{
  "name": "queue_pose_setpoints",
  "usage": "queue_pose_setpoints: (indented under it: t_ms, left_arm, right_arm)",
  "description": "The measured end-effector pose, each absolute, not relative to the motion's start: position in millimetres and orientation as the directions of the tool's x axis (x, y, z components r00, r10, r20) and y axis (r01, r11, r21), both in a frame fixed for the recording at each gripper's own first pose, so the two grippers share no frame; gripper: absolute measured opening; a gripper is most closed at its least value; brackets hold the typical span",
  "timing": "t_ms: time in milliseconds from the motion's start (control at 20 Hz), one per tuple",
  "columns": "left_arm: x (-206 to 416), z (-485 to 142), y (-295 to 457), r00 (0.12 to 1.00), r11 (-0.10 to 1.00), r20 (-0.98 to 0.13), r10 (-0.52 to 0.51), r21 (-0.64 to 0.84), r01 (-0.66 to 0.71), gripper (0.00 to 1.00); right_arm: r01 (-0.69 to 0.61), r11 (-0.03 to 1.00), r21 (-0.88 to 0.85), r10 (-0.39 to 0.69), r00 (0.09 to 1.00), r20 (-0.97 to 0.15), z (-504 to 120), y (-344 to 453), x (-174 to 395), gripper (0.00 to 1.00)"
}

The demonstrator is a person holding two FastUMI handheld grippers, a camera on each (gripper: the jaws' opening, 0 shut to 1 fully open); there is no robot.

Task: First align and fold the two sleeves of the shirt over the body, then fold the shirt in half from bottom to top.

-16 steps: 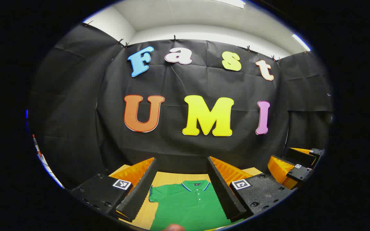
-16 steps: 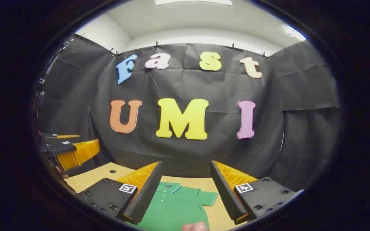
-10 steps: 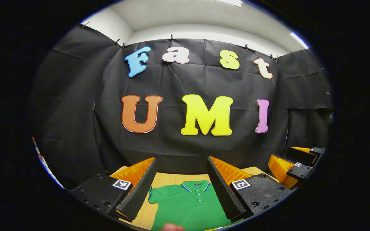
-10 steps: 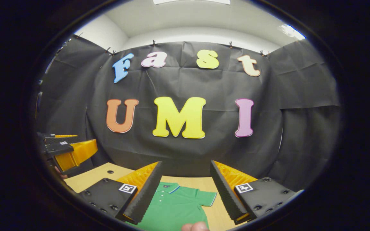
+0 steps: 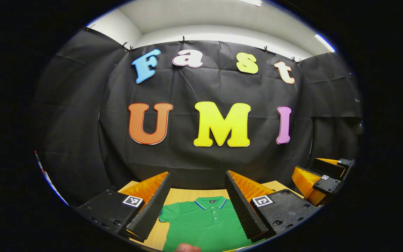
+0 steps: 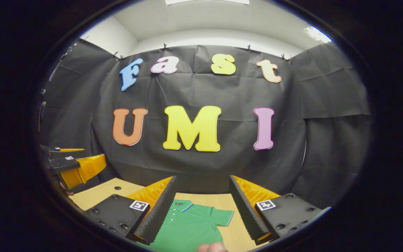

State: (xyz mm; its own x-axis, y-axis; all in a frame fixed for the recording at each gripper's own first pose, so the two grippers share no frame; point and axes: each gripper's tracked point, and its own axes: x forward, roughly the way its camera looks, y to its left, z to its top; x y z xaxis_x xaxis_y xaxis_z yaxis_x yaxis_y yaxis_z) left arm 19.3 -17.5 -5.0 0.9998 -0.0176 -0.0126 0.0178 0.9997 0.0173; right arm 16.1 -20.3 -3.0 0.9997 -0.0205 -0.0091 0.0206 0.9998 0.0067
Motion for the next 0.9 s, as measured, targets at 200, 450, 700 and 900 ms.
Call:
queue_pose_setpoints:
  t_ms: [200,450,700,900]
  left_arm:
    - [23,-8,-19,1.000,1.000,-0.018,-0.015,0.015,0.015,0.97]
    - [27,-9,-22,1.000,1.000,-0.022,-0.012,0.020,0.012,1.00]
    - [29,-10,-25,1.000,1.000,-0.020,-0.013,0.024,0.013,0.98]
    - [30,-10,-25,1.000,1.000,-0.018,-0.013,0.024,0.013,0.98]
  right_arm:
    - [0.013,1.000,0.004,-0.013,1.000,-0.019,-7,-23,20,0.94]
    - [0.000,1.000,0.001,0.000,1.000,-0.025,-8,-24,26,0.94]
    - [-0.004,1.000,0.001,0.004,1.000,-0.025,-10,-26,28,0.94]
    - [-0.013,1.000,-0.003,0.013,0.999,-0.032,-11,-27,29,0.94]
